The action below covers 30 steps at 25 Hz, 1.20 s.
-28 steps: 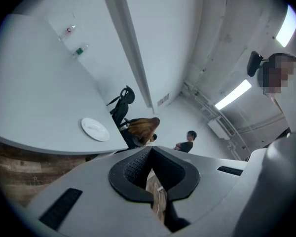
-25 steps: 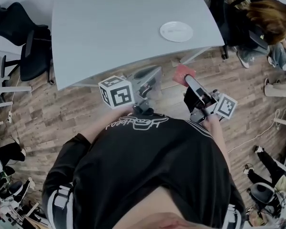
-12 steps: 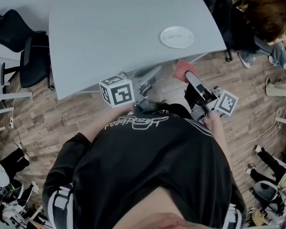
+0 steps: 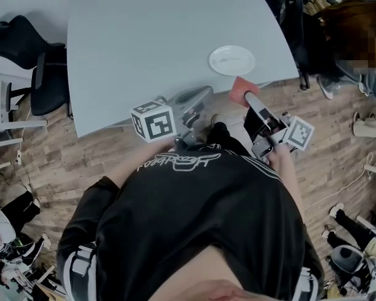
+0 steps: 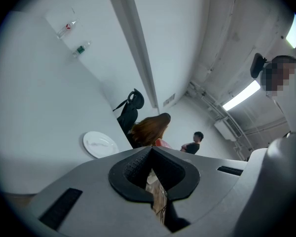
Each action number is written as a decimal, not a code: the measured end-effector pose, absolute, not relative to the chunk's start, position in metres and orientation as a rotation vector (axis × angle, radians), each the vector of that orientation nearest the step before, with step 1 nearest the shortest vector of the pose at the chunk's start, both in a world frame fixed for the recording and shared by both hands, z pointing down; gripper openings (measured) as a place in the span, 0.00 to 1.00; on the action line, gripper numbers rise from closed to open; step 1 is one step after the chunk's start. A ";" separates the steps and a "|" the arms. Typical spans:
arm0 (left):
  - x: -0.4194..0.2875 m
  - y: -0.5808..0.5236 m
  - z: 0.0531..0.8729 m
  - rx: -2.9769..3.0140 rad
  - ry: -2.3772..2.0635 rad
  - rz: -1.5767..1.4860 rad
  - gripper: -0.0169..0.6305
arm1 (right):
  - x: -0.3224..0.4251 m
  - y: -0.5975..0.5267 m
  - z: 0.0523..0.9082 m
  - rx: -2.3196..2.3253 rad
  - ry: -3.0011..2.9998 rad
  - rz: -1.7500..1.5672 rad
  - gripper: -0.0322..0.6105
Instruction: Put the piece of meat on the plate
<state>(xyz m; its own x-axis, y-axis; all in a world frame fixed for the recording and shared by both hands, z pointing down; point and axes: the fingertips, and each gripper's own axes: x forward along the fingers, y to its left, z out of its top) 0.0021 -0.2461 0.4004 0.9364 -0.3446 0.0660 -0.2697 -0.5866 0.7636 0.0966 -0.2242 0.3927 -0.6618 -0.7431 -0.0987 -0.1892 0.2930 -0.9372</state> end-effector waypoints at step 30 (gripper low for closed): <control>0.054 -0.345 0.462 2.056 -0.610 -0.054 0.04 | 0.151 -0.362 0.497 -0.861 2.038 -1.694 0.17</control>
